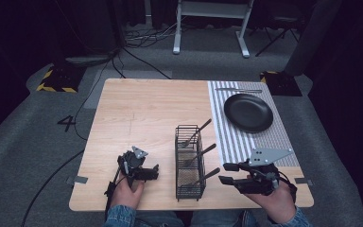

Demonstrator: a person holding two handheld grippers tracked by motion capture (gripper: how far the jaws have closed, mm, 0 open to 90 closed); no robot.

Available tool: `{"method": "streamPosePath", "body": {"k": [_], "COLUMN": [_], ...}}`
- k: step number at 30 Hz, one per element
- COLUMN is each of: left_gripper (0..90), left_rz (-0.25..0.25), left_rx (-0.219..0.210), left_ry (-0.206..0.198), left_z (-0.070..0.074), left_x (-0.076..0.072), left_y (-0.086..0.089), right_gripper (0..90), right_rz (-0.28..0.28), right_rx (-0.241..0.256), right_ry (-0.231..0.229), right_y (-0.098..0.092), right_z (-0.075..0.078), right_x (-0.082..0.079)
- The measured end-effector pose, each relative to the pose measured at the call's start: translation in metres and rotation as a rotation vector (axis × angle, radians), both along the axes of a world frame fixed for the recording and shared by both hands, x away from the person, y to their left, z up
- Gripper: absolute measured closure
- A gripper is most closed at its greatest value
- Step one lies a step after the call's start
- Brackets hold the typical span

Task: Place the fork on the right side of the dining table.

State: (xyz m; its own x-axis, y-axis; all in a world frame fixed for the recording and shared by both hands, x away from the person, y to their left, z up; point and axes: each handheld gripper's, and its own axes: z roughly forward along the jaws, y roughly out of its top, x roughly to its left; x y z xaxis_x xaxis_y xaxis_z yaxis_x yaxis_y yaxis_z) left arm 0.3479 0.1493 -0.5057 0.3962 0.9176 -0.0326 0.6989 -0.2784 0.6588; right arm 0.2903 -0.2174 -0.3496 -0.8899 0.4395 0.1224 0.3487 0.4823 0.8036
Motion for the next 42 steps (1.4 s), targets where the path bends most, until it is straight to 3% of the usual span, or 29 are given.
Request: {"method": "streamPosePath", "body": {"k": [11,20,42], "left_gripper": [0.2,0.2,0.2], "left_rz": [0.0,-0.002,0.0], "left_rx": [0.0,0.002,0.001], "left_ry": [0.0,0.0,0.0], "left_z": [0.0,0.0,0.0], "left_x": [0.0,0.0,0.0], "left_y": [0.0,0.0,0.0], "right_gripper": [60.5,73.4,86.2], "right_rz": [0.027,0.037,0.045], "right_rx": [-0.008,-0.01,-0.02], "right_ry": [0.033,0.077,0.039], "right_y": [0.011,0.017,0.019], "right_z": [-0.001,-0.003,0.006], "right_x": [0.006,0.01,0.004]}}
